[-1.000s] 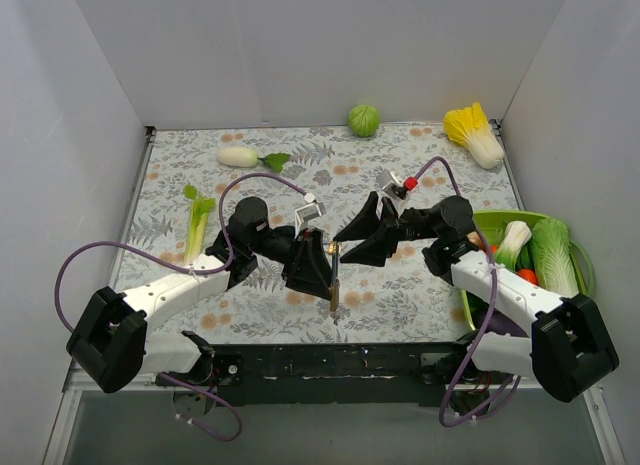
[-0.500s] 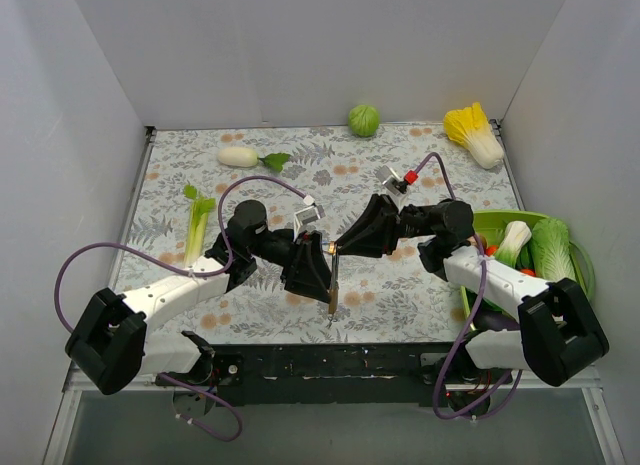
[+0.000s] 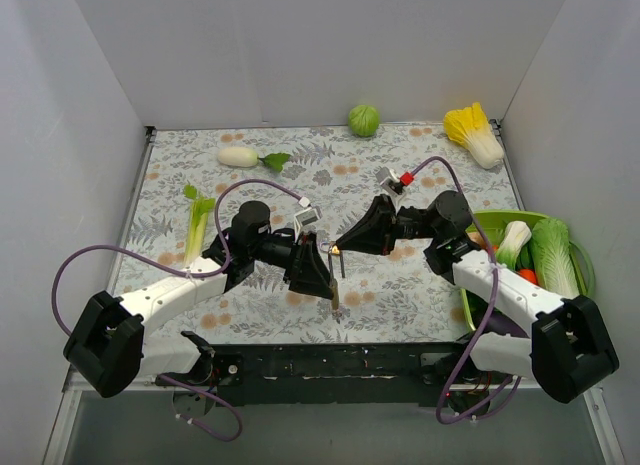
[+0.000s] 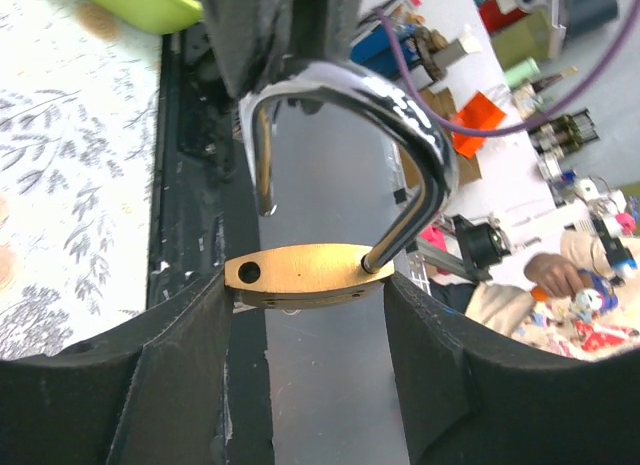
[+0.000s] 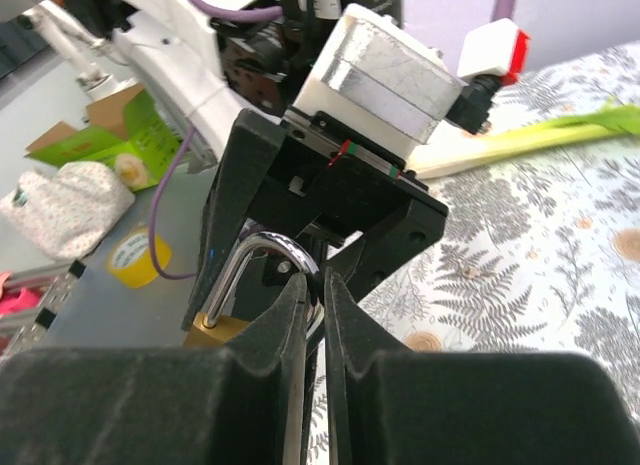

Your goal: Unlock with the key

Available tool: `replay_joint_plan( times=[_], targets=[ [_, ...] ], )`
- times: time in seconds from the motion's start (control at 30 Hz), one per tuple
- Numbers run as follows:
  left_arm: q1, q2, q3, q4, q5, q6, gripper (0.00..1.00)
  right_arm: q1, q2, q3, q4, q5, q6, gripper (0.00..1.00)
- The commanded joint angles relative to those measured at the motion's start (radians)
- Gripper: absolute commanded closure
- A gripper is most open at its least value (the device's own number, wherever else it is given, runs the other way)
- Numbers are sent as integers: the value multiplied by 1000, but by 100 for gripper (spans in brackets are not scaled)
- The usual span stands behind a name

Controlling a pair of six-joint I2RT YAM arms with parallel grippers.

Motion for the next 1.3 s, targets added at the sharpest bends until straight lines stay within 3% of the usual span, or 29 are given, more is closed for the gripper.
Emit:
replay_joint_plan(
  times=[0.0,0.13,0.33,0.43,0.77,0.87,0.97,1.0,1.03,1.1,1.27],
  targets=[
    [28,-30,42,-155,-208,111,100,8,-58,58,-380,46,-218,97],
    [34,-23,65,-293,-340,168,100,8,-62,111,-595,138,-342,99],
    [34,8,136,-483,-684,223,100,7,-21,196,-865,341,-473,99],
    [34,31,177,-526,-814,224,100,8,17,219,-906,421,-471,99],
    [32,88,226,-555,-936,225,100,34,82,251,-923,556,-437,94],
    [32,89,231,-584,-968,231,100,34,82,243,-916,574,-431,87],
    [31,97,231,-621,-979,242,100,34,86,231,-902,579,-422,64],
    [32,102,226,-624,-966,249,100,34,91,230,-900,580,-417,42],
    [32,105,225,-627,-960,254,100,34,92,225,-893,586,-411,38],
    [31,123,231,-634,-937,265,100,33,93,210,-883,594,-401,32],
    [46,191,283,-695,-949,285,100,31,71,177,-876,649,-390,29]
  ],
)
